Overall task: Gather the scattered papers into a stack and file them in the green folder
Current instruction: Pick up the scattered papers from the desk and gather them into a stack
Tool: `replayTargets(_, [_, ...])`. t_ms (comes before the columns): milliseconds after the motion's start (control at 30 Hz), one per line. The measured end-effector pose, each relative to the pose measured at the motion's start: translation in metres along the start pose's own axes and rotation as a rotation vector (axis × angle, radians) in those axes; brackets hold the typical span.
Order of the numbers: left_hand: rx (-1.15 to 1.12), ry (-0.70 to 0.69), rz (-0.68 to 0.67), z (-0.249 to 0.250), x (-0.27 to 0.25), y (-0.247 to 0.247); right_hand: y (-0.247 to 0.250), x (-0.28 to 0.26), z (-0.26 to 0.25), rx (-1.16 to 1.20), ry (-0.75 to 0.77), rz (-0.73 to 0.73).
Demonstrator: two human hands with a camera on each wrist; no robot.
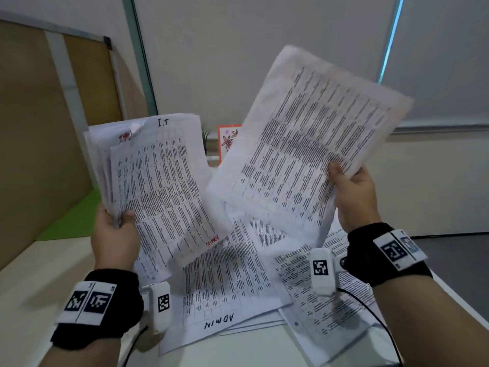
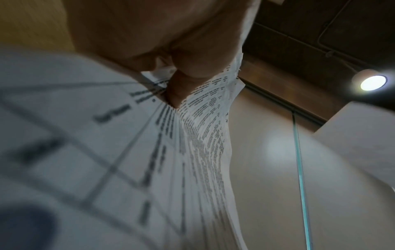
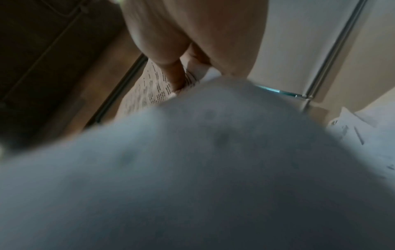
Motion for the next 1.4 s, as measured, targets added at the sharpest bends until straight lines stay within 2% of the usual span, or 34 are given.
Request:
replayTargets(100, [-0.078,0.02,-0.068,0.0,0.003,-0.009,-0.017,-0.006,0.008,0.024,-0.054,-0.088])
replayTargets(167, [-0.193,0.052,-0.183,0.002,-0.001,-0.024,-0.035,-0.015,0.022,-0.091,-0.106,-0.192])
replayTargets(300, [-0.268,0.075,-0.341,0.013,-0.018,-0.053,-0.068,-0.038,0.044,-0.267,-0.169,-0.364])
replayTargets(467, [-0.193,0.098,-0.415,0.025,-0.042,-0.057,-0.083,-0.048,0.048,-0.328,-0.158,-0.352])
replayTargets(600, [-0.174,0.027,-0.494,0.04,-0.058,-0.055,-0.091,-0.054,0.045,-0.378,-0.119,-0.32])
replayTargets(700, [-0.185,0.048,-0.452,0.022,-0.046,-0.05,-0.101,-0.061,0.049,-0.37,-0.139,-0.353])
replayTargets(800, [-0.166,0.056,-0.379,0.007,-0.033,-0.038,-0.106,-0.069,0.066,-0.542,-0.188,-0.461])
replayTargets(867, [-0.125,0.04,-0.322,0.002,-0.027,-0.029,-0.099,-0.074,0.087,-0.728,-0.313,-0.549])
replayTargets(933, [-0.097,0.03,-0.266,-0.002,-0.019,-0.019,-0.088,-0.086,0.114,-0.941,-0.494,-0.693])
replayTargets(1000, [-0.084,0.012,-0.227,-0.003,-0.014,-0.011,-0.081,-0.095,0.131,-1.154,-0.597,-0.842])
replayTargets(1267, [-0.094,-0.001,-0.157,-0.007,-0.003,0.008,-0.105,-0.115,0.155,-1.497,-0.521,-1.033])
replayTargets(1400, [-0.107,0.009,-0.142,-0.011,-0.001,0.011,-0.118,-0.119,0.159,-1.477,-0.476,-1.02])
Point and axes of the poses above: each hand's wrist, its own x-axis towards the middle knuckle, its own y-axis out of the back of the hand, z = x × y, the point moved 10 cm from there along x, towards the middle knuckle, and after that the axes turned 5 degrees about y, right-handed, at the moved point
